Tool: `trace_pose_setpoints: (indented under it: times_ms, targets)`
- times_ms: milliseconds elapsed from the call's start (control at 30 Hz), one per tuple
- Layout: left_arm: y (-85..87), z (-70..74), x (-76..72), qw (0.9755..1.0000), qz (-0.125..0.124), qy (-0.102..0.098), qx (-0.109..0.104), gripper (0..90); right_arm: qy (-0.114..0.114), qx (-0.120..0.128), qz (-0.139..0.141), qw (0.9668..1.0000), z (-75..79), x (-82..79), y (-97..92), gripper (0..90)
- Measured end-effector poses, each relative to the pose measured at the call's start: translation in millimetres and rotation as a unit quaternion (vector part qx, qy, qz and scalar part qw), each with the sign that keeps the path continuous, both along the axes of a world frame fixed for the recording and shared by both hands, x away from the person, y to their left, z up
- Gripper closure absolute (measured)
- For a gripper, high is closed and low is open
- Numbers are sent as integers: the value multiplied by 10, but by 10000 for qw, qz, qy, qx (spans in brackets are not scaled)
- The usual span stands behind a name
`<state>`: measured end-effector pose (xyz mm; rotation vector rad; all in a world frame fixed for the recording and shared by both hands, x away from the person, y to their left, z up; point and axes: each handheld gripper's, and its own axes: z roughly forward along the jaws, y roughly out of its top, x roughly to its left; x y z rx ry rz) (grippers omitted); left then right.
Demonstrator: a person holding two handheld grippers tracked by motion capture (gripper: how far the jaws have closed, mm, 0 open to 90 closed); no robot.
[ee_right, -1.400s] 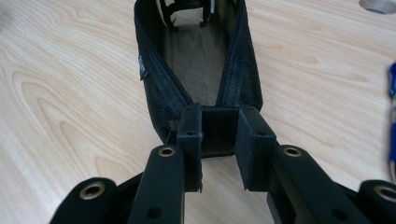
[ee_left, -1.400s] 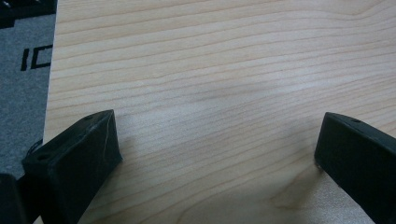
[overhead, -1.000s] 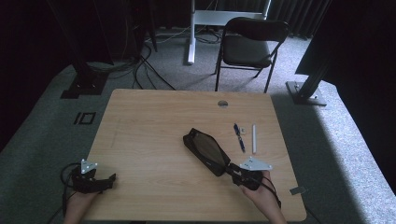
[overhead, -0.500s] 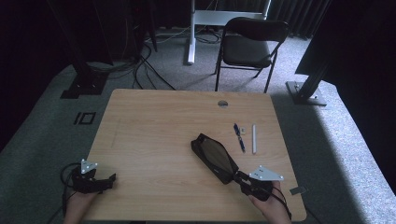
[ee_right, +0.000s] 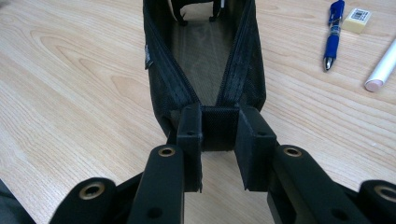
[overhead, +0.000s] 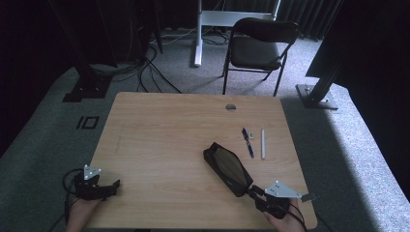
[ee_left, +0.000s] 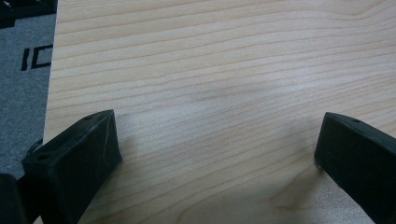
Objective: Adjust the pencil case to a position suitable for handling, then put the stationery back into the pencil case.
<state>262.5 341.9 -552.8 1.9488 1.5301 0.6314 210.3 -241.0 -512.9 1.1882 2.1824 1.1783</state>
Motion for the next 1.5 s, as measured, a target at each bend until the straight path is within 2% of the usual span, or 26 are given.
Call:
trace_pose_setpoints:
  times_ms: [167,267,333,467,700,933,1033,1133,1267,1500]
  targets:
    - [-1,-1,1,10000,4,-5,-4,2,-48,-87,-2,10000,68,-3,17,722]
    - [-1,-1,0,10000,6,-6,-7,2,-79,5,36,10000,122,16,21,698]
    - [-1,-1,0,10000,6,-5,-7,3,-102,80,74,9999,166,35,29,652]
    - [0,0,0,10000,1,-1,0,2,-235,283,113,9993,262,88,39,609]
    - [-1,-1,1,10000,5,-6,-5,2,-473,417,89,9980,402,239,46,596]
    - [-3,-1,1,10000,12,-9,-13,2,-573,555,-7,9968,480,450,37,558]
    - [-2,-1,0,10000,11,-10,-13,3,-567,698,-39,9959,497,535,13,558]
    - [-2,-1,0,10000,6,-4,-7,3,-596,742,-153,9953,497,600,-9,556]
    - [-2,-1,0,10000,12,-8,-11,3,-620,670,-327,9953,464,684,-56,538]
    - [-3,-1,0,10000,11,-7,-10,2,-709,534,-837,9925,399,882,-210,532]
